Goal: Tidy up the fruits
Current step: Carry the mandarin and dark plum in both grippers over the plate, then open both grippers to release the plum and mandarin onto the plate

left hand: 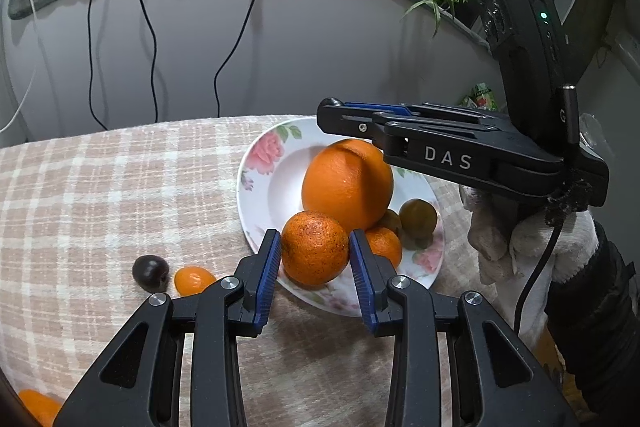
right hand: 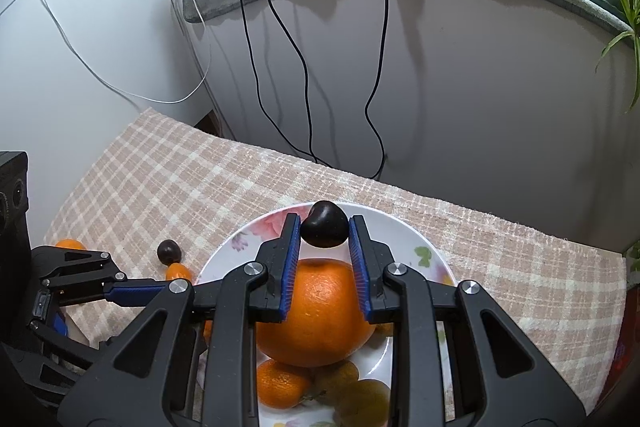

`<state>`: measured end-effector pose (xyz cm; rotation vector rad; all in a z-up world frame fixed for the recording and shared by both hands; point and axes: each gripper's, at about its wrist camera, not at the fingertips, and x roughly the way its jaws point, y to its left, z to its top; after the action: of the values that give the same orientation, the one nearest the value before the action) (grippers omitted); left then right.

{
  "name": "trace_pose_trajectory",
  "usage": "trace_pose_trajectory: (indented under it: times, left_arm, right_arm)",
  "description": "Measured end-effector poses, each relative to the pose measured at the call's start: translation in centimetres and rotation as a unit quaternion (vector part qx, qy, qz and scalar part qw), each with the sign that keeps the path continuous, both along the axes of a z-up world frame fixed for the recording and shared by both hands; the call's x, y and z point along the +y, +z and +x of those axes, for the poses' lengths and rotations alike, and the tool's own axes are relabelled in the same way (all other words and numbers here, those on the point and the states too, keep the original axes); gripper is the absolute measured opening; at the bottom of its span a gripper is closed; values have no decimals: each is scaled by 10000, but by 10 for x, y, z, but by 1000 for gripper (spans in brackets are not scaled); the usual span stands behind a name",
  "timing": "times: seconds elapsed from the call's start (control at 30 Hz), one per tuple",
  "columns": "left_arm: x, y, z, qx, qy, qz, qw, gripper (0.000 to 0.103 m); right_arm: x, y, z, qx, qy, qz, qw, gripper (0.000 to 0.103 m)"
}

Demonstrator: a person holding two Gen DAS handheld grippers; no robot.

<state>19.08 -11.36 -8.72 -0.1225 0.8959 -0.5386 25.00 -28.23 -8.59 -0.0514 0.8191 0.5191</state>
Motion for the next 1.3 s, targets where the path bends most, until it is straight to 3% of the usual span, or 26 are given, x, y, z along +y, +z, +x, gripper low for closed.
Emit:
trace_pose_trajectory:
  times: [0.33,0.47,0.53,0.63,0.7,1.3]
  left_arm:
    - [-5,0,0,-10,-27,66,10000,34]
    - [-6,-1,0,-3,-45,86,10000,37]
    - [-6,1,-1,-40,-27,78,10000,49]
    - [-5,4,-2,-85,-11,51,10000,52]
    - [-4,5,-3,-113,-7,55,9999,52]
    - [48,19,-18,-322,420,126,9985,52]
  right_arm:
    - [-1,-1,-1,7,-10,-44,10000,26]
    - [-3,0,-2,-34,-19,-31,10000,46]
    - [-3,1,-3,-53,-13,-36,10000,47]
    - [-3,2,-5,-70,-27,-31,10000,50]
    - [-3,4,-6,-98,-47,-20,9999,58]
    - [3,19,-25,-260,44,89,9996,60]
